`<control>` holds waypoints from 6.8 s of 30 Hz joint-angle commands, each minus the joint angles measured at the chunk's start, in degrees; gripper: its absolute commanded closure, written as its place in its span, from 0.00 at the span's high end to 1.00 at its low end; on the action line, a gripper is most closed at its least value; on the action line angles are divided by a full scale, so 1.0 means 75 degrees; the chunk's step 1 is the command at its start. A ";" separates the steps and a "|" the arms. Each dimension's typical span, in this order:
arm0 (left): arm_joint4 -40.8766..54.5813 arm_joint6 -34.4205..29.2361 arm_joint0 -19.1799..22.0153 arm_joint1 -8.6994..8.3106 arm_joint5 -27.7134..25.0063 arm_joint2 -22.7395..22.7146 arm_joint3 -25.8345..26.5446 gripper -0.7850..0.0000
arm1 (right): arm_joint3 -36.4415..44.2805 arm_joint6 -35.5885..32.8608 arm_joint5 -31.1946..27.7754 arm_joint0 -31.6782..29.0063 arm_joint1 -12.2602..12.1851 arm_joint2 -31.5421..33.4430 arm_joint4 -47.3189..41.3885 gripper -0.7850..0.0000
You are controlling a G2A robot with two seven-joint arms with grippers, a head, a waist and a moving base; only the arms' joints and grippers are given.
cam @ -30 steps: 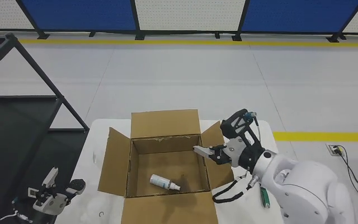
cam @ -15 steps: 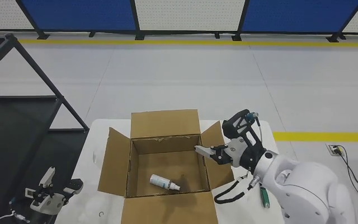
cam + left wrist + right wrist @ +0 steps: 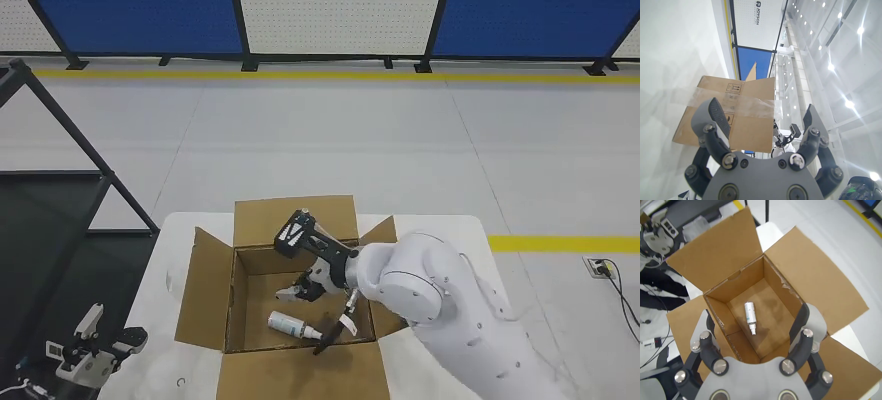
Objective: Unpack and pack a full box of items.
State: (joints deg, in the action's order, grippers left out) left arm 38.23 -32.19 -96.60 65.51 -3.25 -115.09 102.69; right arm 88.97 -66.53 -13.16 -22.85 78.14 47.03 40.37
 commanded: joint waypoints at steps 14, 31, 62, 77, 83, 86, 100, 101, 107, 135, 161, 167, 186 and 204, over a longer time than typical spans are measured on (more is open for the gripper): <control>-0.0007 -0.0092 -0.0118 0.0019 0.0035 0.0051 0.0172 1.00 | -0.3283 0.0996 -0.0088 0.1229 0.0978 -0.1907 -0.1008 1.00; -0.0098 -0.0052 -0.0245 0.0043 -0.0174 0.0059 0.0252 1.00 | -0.4521 0.0152 0.0295 0.1768 0.1849 -0.3266 -0.0265 1.00; -0.0015 -0.0141 -0.0284 0.0090 -0.0400 -0.0017 0.0177 1.00 | -0.9432 0.0455 -0.0571 0.2251 0.4662 -0.4415 -0.0089 0.52; 0.0074 -0.0241 -0.0276 0.0099 -0.0426 -0.0119 0.0119 1.00 | -1.0264 0.0684 -0.0764 0.2182 0.4955 -0.4399 0.0048 0.25; 0.0079 -0.0243 -0.0288 0.0107 -0.0449 -0.0140 0.0127 1.00 | -1.0313 0.0814 -0.0782 0.2245 0.4945 -0.4363 -0.0007 0.00; 0.0054 -0.0275 -0.0294 0.0109 -0.0461 -0.0139 0.0155 1.00 | -1.0381 0.0926 -0.1034 0.2375 0.4916 -0.4242 -0.0198 0.00; -0.0165 -0.0406 -0.0174 0.0104 -0.0373 0.0042 0.0242 1.00 | -1.0578 0.2016 -0.1386 0.2963 0.4687 -0.3793 -0.0485 0.00; -0.0179 -0.0421 -0.0159 0.0102 -0.0363 0.0055 0.0247 1.00 | -1.0503 0.2192 -0.1413 0.3009 0.4662 -0.3761 -0.0489 0.00; -0.0239 -0.0443 -0.0100 0.0095 -0.0346 0.0063 0.0217 1.00 | -1.0177 0.2764 -0.1400 0.3189 0.4447 -0.3589 -0.0439 0.00; -0.0438 -0.0397 0.0029 0.0087 -0.0261 0.0232 0.0183 1.00 | 0.0756 -0.0547 0.0529 -0.1322 0.0998 0.0271 0.2727 0.00; -0.0670 -0.0626 0.0084 0.0064 -0.0154 0.0481 0.0198 1.00 | 0.3368 -0.0181 0.1343 -0.2520 0.0700 0.1962 0.3069 0.00; -0.0785 -0.0751 0.0165 0.0045 -0.0109 0.0559 0.0224 1.00 | 0.5046 -0.0506 0.1898 -0.3412 0.0526 0.3341 0.3285 0.00; -0.0995 -0.0768 0.0228 0.0013 -0.0046 0.0756 0.0423 1.00 | 0.5180 -0.0780 0.3153 -0.6108 0.0265 0.6189 0.3090 0.00; -0.0935 -0.0299 0.0045 0.0046 -0.0140 0.0867 0.0613 1.00 | 0.3287 0.0026 0.3058 -0.6523 0.0236 0.6512 0.1952 0.00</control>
State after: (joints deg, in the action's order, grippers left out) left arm 31.31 -34.45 -96.14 65.84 -4.22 -108.70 107.13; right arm 113.69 -66.51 9.86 -71.70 79.91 95.94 55.07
